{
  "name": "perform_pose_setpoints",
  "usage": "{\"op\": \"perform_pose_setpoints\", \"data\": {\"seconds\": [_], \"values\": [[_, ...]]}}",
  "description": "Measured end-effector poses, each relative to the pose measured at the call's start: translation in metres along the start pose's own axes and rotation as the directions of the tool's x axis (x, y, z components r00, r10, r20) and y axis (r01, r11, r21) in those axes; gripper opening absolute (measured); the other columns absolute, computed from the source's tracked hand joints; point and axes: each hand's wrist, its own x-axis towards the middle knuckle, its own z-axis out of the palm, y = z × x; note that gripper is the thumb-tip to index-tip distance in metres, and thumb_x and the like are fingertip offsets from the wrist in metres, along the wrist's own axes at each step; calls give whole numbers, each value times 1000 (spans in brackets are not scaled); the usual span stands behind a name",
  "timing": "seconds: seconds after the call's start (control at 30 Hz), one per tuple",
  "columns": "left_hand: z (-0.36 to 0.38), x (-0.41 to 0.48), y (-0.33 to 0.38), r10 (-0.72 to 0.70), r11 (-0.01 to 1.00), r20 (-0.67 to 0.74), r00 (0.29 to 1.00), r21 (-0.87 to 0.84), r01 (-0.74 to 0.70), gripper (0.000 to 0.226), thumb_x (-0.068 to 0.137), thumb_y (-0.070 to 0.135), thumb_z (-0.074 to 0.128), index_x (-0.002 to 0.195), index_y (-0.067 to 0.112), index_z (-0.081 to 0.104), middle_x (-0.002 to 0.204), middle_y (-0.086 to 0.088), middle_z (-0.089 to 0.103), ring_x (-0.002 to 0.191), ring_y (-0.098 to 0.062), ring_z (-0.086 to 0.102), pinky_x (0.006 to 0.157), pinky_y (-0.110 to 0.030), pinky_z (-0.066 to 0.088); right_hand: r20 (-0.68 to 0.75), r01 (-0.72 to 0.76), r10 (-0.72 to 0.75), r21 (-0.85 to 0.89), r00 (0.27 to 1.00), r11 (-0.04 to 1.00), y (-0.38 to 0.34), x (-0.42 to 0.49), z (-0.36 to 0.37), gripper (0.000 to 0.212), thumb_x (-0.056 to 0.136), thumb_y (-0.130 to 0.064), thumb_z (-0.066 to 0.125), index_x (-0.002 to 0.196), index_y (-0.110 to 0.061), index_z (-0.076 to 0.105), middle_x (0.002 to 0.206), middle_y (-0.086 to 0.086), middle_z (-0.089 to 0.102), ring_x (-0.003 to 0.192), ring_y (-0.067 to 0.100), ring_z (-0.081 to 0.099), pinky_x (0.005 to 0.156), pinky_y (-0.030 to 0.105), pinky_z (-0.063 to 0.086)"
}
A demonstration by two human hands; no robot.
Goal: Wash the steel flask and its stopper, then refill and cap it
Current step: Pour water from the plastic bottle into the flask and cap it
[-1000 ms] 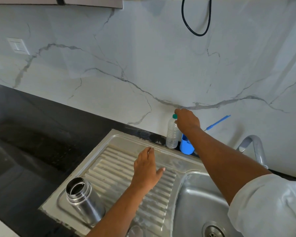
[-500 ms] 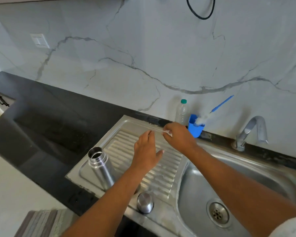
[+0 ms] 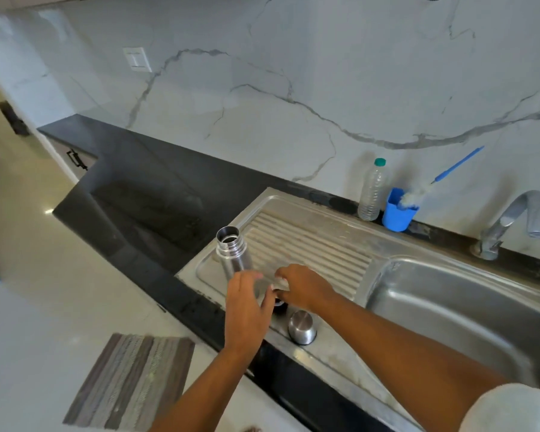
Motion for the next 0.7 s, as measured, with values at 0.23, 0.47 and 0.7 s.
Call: {"op": "perform_pose_setpoints", "data": {"seconds": [0.23,0.47,0.7], "values": [[-15,1,-11,-268,963,-131,954,-71,261,74,79,21,91,135,7,45,126,1,39,116,-15,46,94,-25,45,91,9,2,-126,996,992,-25,14,15,45,94,-50,62,137,-37,57,129,-1,57,116,25,59,88,42,54],[-16,22,-12,-277,956,-163,947,-144,255,107,73,31,94,154,11,27,153,-12,28,142,-28,36,114,-46,43,126,-3,23,-156,992,988,-31,16,17,25,97,-21,53,114,-21,72,102,3,68,86,22,65,72,36,56],[-24,47,-1,-272,943,-107,956,-227,242,114,74,34,94,159,8,22,156,-10,32,144,-22,35,116,-36,35,5,-13,14,-77,1000,997,-18,13,7,35,89,-31,75,113,-19,51,106,4,62,92,21,59,81,38,56]]}}
